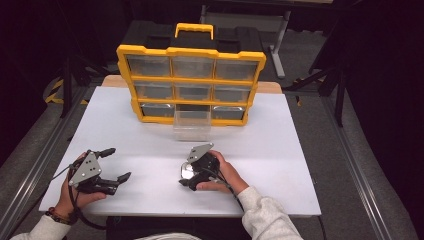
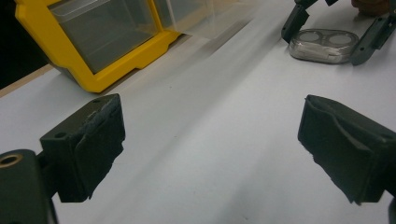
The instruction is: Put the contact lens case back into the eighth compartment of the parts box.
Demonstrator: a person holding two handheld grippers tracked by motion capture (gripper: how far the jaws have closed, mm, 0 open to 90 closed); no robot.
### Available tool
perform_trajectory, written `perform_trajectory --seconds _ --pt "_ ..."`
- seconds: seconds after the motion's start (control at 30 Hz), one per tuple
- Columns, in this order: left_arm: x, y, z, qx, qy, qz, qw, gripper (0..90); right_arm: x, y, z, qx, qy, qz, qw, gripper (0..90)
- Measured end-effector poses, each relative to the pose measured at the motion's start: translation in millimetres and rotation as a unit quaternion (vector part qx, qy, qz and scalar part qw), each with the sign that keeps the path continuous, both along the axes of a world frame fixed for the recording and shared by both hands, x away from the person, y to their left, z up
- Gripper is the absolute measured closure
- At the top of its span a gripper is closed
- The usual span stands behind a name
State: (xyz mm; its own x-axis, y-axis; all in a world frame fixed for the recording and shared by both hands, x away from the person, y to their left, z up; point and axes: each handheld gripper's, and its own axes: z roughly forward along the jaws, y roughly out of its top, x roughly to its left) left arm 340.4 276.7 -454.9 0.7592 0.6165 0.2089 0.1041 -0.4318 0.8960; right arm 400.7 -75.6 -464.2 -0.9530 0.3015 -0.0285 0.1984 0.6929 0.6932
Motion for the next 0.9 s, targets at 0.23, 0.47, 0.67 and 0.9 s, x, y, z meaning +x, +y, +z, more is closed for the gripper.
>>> perform_trajectory --seconds 0.23,0.47,0.67,0.9 --pt "1.8 1.2 0.7 -0.001 -0.002 0.001 1.0 9.1 -1.2 -1.0 1.2 0.005 -0.003 0.003 1.0 28.3" --pt "3.4 1.2 0.2 -0.008 0.001 0.001 1.0 9.2 -4.6 -0.6 2.1 0.003 -0.02 0.003 0.9998 28.6" --pt "3.6 2.2 0.2 -0.005 0.002 0.0 1.0 9.6 -8.5 0.3 3.5 -0.001 -0.035 0.001 0.9994 28.6" --pt "3.7 1.5 -0.2 -0.006 0.005 -0.002 1.0 9.1 -13.7 -2.7 10.3 0.006 -0.063 -0.005 0.998 28.6"
